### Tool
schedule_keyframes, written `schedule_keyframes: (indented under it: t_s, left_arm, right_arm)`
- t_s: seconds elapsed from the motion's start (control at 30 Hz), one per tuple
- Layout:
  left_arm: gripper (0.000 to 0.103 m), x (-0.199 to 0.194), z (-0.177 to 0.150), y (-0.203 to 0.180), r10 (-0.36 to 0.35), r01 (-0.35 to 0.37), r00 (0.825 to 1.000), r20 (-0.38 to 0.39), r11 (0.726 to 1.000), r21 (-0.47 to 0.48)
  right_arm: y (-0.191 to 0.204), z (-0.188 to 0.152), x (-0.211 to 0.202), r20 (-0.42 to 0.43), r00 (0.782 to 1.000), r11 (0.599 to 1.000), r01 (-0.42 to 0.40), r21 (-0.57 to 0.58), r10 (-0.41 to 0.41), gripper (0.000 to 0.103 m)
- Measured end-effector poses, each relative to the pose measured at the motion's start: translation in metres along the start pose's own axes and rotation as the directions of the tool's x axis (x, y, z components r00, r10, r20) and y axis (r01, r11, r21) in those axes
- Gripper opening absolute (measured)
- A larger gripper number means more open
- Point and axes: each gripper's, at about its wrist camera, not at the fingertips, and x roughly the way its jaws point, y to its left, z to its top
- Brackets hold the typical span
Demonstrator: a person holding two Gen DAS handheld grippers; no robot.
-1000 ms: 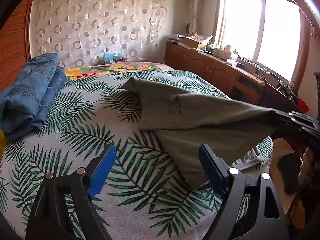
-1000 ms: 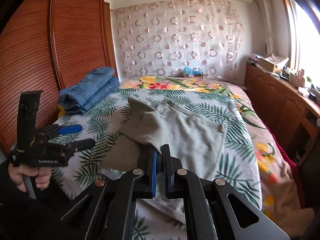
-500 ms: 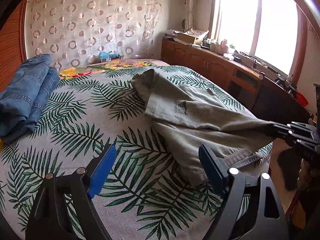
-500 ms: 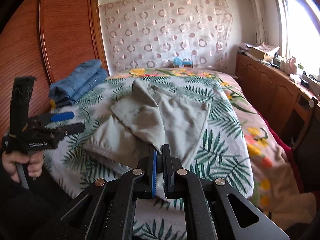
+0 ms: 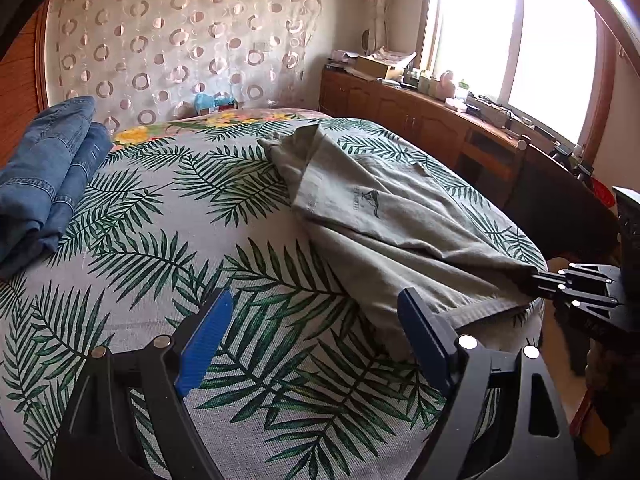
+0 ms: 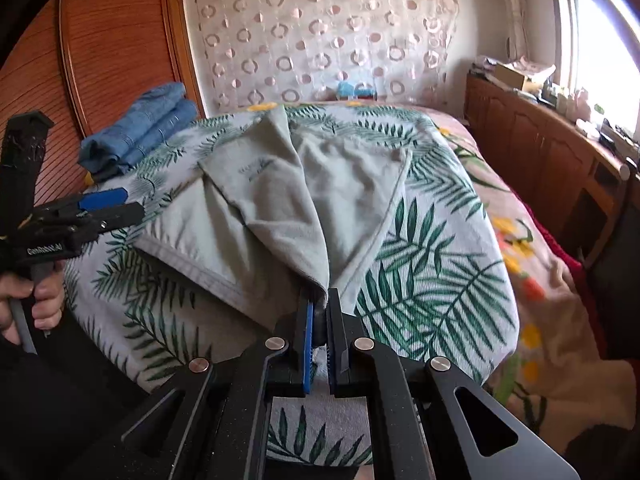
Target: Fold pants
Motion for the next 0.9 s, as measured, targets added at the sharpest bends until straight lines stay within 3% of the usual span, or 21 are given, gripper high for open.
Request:
schedule_keyframes:
  t_s: [0.27,0.5,0.63,0.9]
  left_arm:
    - [0.085,0.009,-0.006,-0.005,0.016,-0.015,0.999,-0.037,1.000,0.014]
    - [0.085,0.013,-0.008,-0.005,0.021,-0.020,0.998,-0.063,1.000,0.016]
    - [0.085,0.016,-0.010,-0.004,0.027,-0.026,0.997,-0.079,1.000,0.015]
    - [0.085,0.014,-0.011,0.002,0.013,-0.013,0.997,-0.080,1.000,-0.002]
  right_arm:
    - [0.002,0.003,-0.002,-0.001,1.000,1.000,0.017,-0.009,-0.017,0.005]
    - [0.002,0.010,-0.024,0.067,0.998,1.000,0.009,0.001,-0.009,0.017]
    - [0.000,0.011,-0.032,0.098,0.995,1.000,0.007,0.002,-0.007,0.019]
    - [0.014,0.021,-0.011,0.103,0.995,0.999,0.002,-0.049,0.003,0.022]
